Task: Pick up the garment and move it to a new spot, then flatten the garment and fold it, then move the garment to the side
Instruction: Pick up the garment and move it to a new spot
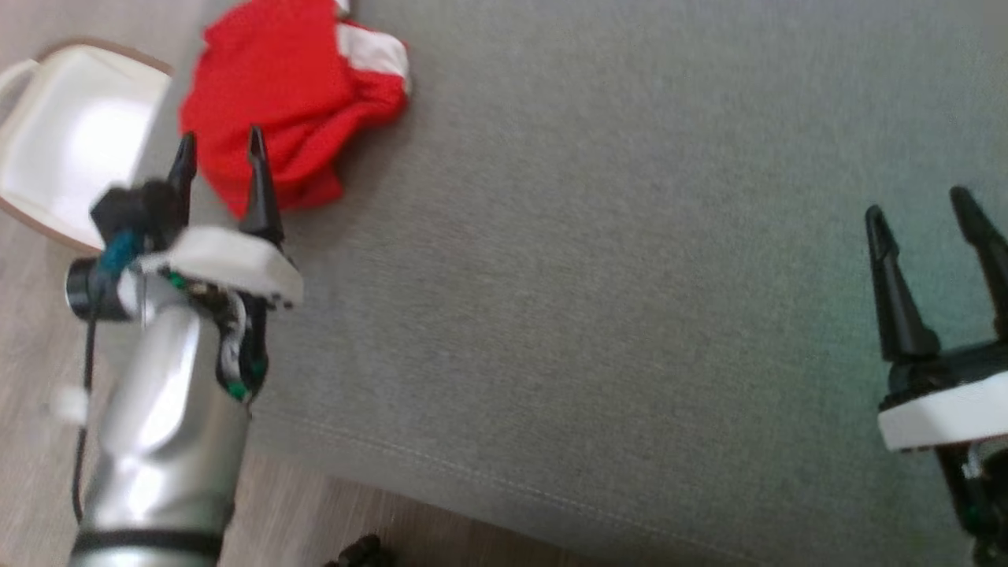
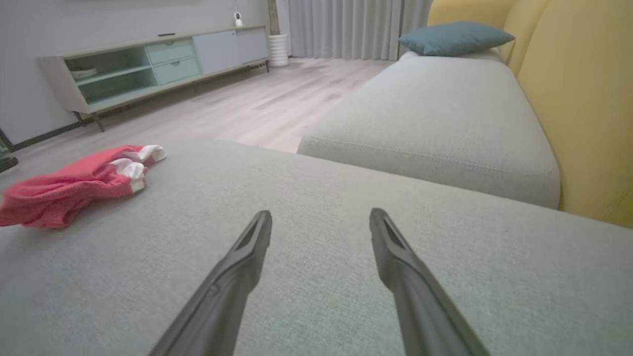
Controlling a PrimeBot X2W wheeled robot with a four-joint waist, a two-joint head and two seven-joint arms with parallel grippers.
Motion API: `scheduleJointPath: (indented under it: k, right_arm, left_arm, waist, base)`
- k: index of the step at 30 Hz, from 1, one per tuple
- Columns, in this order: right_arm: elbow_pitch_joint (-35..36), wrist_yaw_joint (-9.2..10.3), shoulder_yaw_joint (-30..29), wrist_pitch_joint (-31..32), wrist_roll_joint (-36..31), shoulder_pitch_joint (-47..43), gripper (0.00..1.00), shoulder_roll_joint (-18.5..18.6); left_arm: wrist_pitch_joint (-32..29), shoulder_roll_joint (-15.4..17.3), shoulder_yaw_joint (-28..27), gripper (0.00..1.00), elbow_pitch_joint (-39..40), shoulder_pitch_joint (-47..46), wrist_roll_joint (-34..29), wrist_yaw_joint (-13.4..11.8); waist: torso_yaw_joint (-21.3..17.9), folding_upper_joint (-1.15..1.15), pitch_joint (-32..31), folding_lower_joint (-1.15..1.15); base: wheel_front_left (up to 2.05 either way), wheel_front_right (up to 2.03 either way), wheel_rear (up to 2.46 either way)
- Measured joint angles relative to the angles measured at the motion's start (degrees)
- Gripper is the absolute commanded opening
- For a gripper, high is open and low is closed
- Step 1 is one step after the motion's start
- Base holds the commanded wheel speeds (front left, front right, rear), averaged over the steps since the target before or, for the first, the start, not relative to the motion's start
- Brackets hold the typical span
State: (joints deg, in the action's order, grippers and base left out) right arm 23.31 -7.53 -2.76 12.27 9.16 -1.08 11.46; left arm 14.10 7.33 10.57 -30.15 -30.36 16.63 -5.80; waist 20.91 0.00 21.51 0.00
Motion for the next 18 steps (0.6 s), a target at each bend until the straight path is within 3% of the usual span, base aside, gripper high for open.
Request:
scheduleJointPath:
  k: [6, 12, 14, 15, 18]
  right_arm:
    - [0.13, -0.01, -0.21, 0.36, 0.74, 2.31, 1.00, 1.25]
    - [-0.10, 0.00, -0.32, 0.33, 1.03, 3.12, 1.00, 1.75]
    - [-0.27, 0.00, -0.34, 0.29, 1.03, 3.12, 1.00, 1.74]
    - [-0.54, 0.00, -0.40, 0.23, 1.03, 3.12, 1.00, 1.71]
    - [-1.46, -0.01, -0.70, -0.77, 1.09, 3.12, 1.00, 1.53]
  left_arm:
    - [-5.49, 0.15, -0.25, 1.00, -16.72, -10.45, 2.14, 3.10]
    - [-11.58, 1.53, -0.42, 1.00, -27.00, -17.52, 3.57, 6.05]
    - [-11.94, 1.72, -0.42, 0.39, -27.97, -18.48, 3.80, 6.54]
    - [-11.77, 1.83, -0.35, 0.00, -28.70, -19.01, 3.74, 6.77]
    - [-8.80, 2.32, -0.18, 0.00, -30.25, -19.23, 3.50, 6.57]
  waist:
    - [-2.72, 0.00, 5.16, 0.01]
    - [-4.86, 0.00, 7.13, 0.00]
    - [-5.02, 0.00, 7.11, 0.01]
    - [-5.09, 0.00, 6.95, 0.01]
    - [-5.18, 0.00, 5.83, 0.00]
  base:
    - [0.00, 0.00, 0.00]
    - [0.00, 0.00, 0.00]
    - [0.00, 0.00, 0.00]
    - [0.00, 0.00, 0.00]
    - [0.00, 0.00, 0.00]
